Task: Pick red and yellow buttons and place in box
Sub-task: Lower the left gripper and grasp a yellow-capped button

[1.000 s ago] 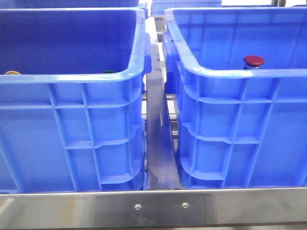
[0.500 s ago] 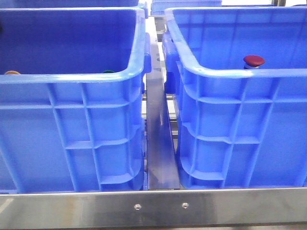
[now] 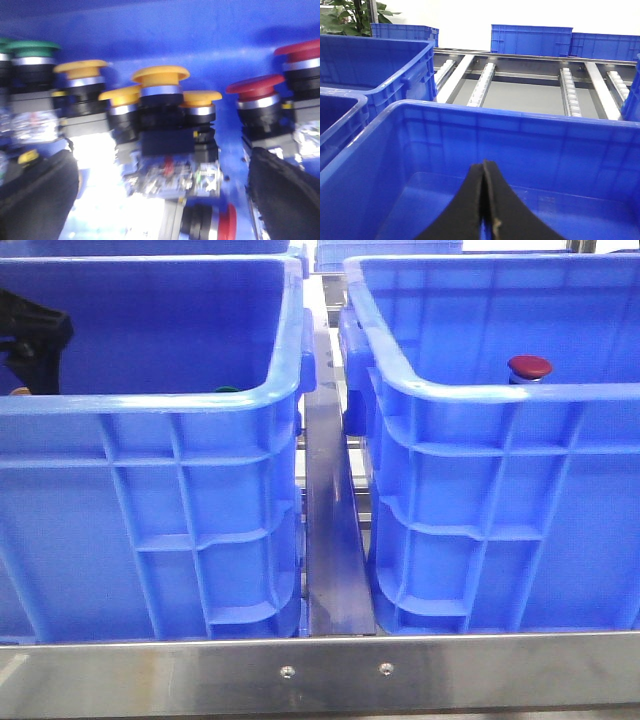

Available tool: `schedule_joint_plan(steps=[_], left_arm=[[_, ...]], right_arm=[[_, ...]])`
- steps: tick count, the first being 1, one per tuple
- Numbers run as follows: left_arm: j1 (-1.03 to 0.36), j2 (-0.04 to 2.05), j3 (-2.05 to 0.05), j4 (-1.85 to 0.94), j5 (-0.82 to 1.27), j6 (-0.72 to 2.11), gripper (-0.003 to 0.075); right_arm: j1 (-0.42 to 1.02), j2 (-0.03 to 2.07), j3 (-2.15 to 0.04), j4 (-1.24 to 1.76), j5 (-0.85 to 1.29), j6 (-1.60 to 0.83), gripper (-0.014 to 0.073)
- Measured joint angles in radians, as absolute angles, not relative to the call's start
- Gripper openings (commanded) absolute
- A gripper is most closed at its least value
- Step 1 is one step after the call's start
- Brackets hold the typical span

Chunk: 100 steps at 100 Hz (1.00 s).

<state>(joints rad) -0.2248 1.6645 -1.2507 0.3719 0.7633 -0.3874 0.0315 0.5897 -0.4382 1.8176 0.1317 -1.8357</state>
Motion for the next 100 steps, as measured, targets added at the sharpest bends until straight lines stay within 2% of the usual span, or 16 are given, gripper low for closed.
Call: schedule_joint_plan(steps=[33, 47, 61, 87, 100], left_arm=[[-0.225, 1.710, -1.253, 0.374, 0.755, -0.387, 0.0632], [-0.225, 1.736, -1.253, 0.374, 0.751, -0.387, 0.0560], [-0.225, 1.742, -1.253, 0.374, 0.751, -0.387, 0.0416], [-0.225, 1.742, -1.253, 0.374, 0.749, -0.387, 0.0000], [-0.225, 1.727, -1.253, 0.374, 0.749, -0.387, -0.0019]], right_arm=[[0.031, 0.590, -0.438, 1.818, 0.109, -1.836, -0.0067], [0.031, 0.590, -0.438, 1.818, 0.103, -1.836, -0.0067], [0.031, 0.590, -0.438, 1.818, 0.100, -1.836, -0.0067], [0.031, 0.590, -0.438, 1.818, 0.097, -1.836, -0.0067], [0.031, 0.590, -0.438, 1.818, 0.095, -1.836, -0.0067]])
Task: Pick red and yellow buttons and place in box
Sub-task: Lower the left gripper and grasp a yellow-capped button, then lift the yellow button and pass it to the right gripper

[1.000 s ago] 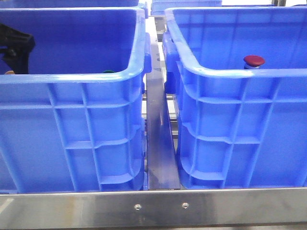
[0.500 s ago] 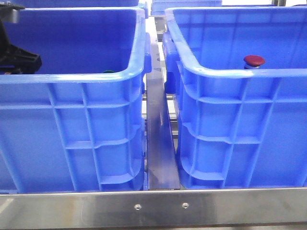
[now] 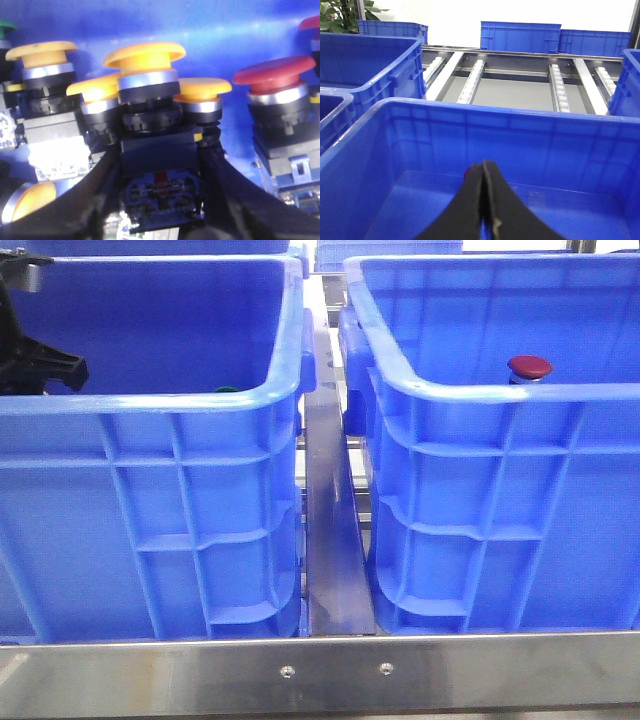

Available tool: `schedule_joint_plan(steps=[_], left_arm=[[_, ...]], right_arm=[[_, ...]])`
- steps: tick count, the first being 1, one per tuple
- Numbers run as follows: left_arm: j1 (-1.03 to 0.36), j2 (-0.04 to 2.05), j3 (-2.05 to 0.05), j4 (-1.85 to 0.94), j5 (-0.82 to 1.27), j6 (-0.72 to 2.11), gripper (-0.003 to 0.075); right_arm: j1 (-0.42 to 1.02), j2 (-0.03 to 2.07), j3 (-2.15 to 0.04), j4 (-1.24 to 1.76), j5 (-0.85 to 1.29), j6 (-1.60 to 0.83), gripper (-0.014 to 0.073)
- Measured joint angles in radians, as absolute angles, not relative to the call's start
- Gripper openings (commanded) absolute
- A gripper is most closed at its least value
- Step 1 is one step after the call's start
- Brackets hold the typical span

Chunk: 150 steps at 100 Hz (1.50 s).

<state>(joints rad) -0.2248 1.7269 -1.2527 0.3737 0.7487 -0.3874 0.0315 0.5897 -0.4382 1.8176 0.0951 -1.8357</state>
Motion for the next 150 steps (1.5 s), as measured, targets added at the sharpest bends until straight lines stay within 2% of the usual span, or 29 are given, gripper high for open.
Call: schedule_joint_plan(steps=[21, 42, 76, 111, 121, 128, 140, 147, 150], left_arm=[[-0.238, 1.606, -1.253, 0.365, 0.771, -0.387, -0.0019], [-0.347, 1.410, -1.203, 0.350, 0.782, -0.387, -0.0019], [-0.708, 1.155, -1.134, 0.342, 0.734, -0.366, -0.0019], [-1.082, 1.162, -1.133, 0.371, 0.657, -0.360, -0.0019], [-1.139, 1.185, -1.133, 0.391, 0.640, -0.360, -0.0019], [-1.153, 1.201, -1.131, 0.397, 0.633, -0.360, -0.0019], [-1.158, 1.226, -1.131, 0.402, 0.633, -0.360, -0.0019], [-1.158, 1.234, -1.131, 0.404, 0.633, -0.360, -0.0019], [-1.158, 1.234, -1.131, 0.406, 0.633, -0.360, -0.0019]], right_arm=[[0.031, 0.590, -0.438, 1.818, 0.095, -1.836, -0.0067], [0.031, 0.590, -0.438, 1.818, 0.095, -1.836, -0.0067], [0.031, 0.590, -0.438, 1.818, 0.095, -1.836, -0.0067], [0.031, 0.590, -0.438, 1.818, 0.095, -1.836, -0.0054], [0.031, 0.590, -0.438, 1.818, 0.112, -1.836, 0.0051], [0.031, 0.590, -0.438, 1.818, 0.135, -1.836, 0.0198], [0.031, 0.590, -0.438, 1.818, 0.191, -1.836, 0.0531], [0.031, 0.590, -0.438, 1.818, 0.228, -1.836, 0.0661], [0.031, 0.590, -0.438, 1.818, 0.248, -1.836, 0.0664]])
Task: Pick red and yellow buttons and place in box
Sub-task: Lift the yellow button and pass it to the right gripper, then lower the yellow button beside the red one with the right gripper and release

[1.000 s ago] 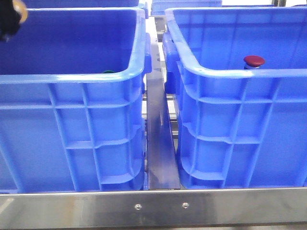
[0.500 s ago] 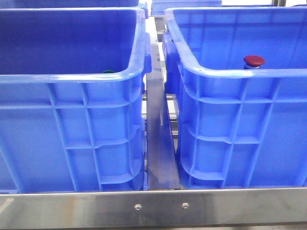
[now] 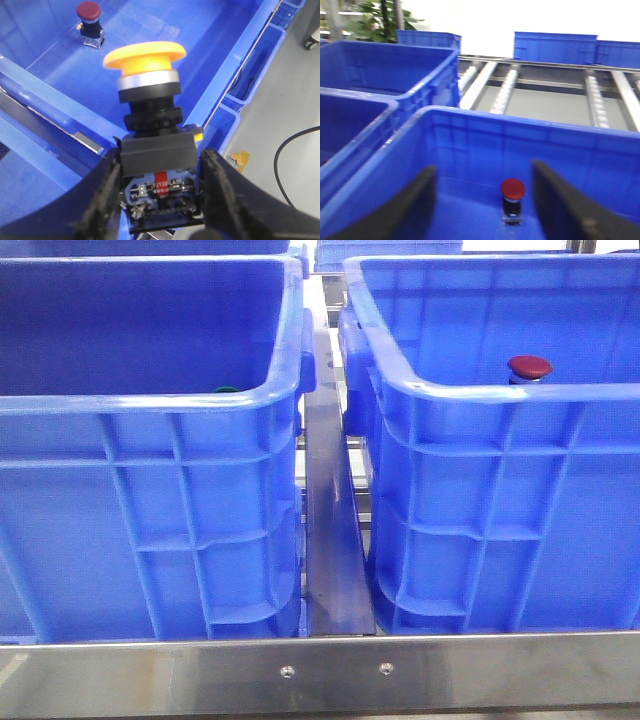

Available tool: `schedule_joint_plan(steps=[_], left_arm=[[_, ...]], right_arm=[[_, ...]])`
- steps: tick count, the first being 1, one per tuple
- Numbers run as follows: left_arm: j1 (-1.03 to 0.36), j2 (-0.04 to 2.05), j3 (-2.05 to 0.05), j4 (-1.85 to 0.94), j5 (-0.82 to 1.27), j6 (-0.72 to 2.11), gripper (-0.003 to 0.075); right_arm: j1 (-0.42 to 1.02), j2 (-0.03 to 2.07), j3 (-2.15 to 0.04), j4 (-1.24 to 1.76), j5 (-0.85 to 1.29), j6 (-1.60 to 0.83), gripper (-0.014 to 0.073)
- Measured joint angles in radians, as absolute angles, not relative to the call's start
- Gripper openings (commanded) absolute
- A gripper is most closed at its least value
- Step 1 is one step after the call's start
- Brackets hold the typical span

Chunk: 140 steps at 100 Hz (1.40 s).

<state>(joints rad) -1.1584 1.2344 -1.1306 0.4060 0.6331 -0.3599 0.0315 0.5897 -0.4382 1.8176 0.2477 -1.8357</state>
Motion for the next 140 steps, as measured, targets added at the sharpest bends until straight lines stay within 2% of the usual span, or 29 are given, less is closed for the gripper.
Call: schedule_joint_plan(steps=[10, 43, 63, 93, 121, 130, 140], left_arm=[[-1.158, 1.234, -1.131, 0.413, 0.633, -0.360, -0.0019], [-1.158, 1.236, -1.131, 0.420, 0.633, -0.360, -0.0019], [-1.158, 1.236, -1.131, 0.420, 0.633, -0.360, -0.0019], [-1.158, 1.236, -1.131, 0.420, 0.633, -0.360, -0.0019], [-1.158, 1.236, -1.131, 0.420, 0.633, -0.360, -0.0019], [-1.158, 1.236, -1.131, 0.420, 0.633, -0.360, -0.0019], [-1.158, 1.236, -1.131, 0.420, 0.633, -0.360, -0.0019]], right_arm=[[0.031, 0.590, -0.438, 1.816, 0.312, -1.779, 0.0633], [0.031, 0.597, -0.438, 1.802, 0.652, -1.331, 0.0634], [0.031, 0.688, -0.441, 1.791, 0.834, -1.131, 0.0634], [0.031, 0.918, -0.503, 1.777, 1.038, -1.067, 0.0634], [0.119, 1.077, -0.591, 1.775, 1.071, -1.066, 0.0628], [0.167, 1.119, -0.616, 1.775, 1.071, -1.066, 0.0542], [0.201, 1.143, -0.633, 1.775, 1.071, -1.066, 0.0356]])
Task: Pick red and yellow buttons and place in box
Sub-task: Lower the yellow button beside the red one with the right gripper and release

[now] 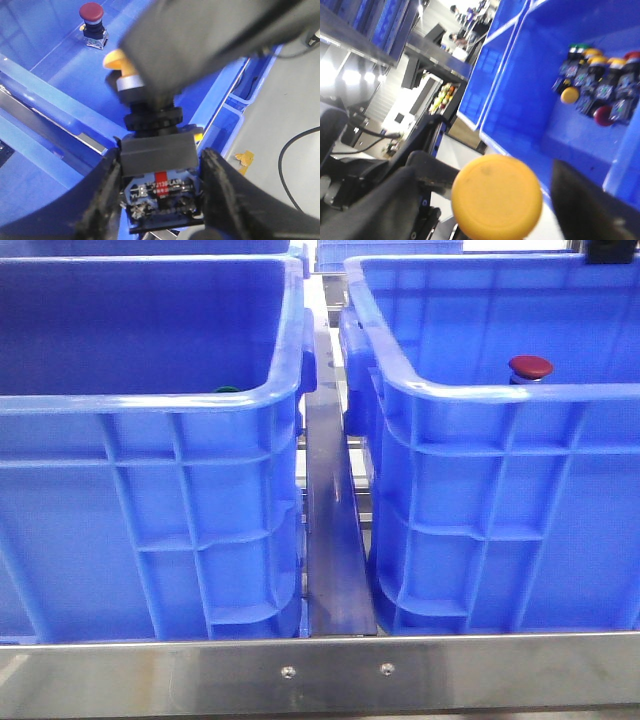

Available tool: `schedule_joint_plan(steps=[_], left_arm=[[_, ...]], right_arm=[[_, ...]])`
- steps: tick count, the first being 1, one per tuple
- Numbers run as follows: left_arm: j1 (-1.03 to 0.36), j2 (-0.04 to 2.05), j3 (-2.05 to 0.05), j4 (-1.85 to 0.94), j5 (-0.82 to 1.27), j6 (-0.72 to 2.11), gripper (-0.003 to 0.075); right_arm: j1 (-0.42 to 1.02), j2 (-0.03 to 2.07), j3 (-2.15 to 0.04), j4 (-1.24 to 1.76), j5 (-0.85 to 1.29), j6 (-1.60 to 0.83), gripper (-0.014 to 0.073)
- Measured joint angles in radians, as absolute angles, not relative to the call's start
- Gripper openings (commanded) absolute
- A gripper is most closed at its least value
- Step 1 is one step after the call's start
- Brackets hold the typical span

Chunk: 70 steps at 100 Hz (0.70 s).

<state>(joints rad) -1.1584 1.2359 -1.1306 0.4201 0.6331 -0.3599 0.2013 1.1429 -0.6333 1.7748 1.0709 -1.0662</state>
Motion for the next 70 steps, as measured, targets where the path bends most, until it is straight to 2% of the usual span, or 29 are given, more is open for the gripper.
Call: schedule_joint_plan(steps=[9, 14, 26, 35, 50, 55, 62, 70], left_arm=[[-1.158, 1.236, -1.131, 0.420, 0.632, -0.360, -0.0019], [-1.158, 1.236, -1.131, 0.422, 0.628, -0.359, -0.0019], [-1.158, 1.236, -1.131, 0.422, 0.625, -0.359, 0.0005], [-1.158, 1.236, -1.131, 0.424, 0.630, -0.359, 0.0120], [-1.158, 1.236, -1.131, 0.424, 0.642, -0.359, 0.0451], [-1.158, 1.236, -1.131, 0.424, 0.643, -0.359, 0.0529], [-1.156, 1.236, -1.131, 0.424, 0.656, -0.361, 0.0581], [-1.136, 1.236, -1.131, 0.424, 0.664, -0.375, 0.0580]], right_arm=[[0.212, 1.152, -0.637, 1.773, 1.060, -1.064, 0.0203], [0.212, 1.152, -0.637, 1.771, 1.056, -1.064, 0.0151], [0.213, 1.152, -0.638, 1.771, 1.054, -1.064, 0.0132], [0.214, 1.152, -0.638, 1.771, 1.054, -1.064, 0.0132], [0.214, 1.152, -0.638, 1.768, 1.052, -1.068, 0.0132], [0.214, 1.152, -0.638, 1.767, 1.052, -1.075, 0.0132], [0.214, 1.152, -0.638, 1.767, 1.035, -1.090, 0.0132], [0.214, 1.152, -0.638, 1.767, 1.004, -1.113, 0.0132]])
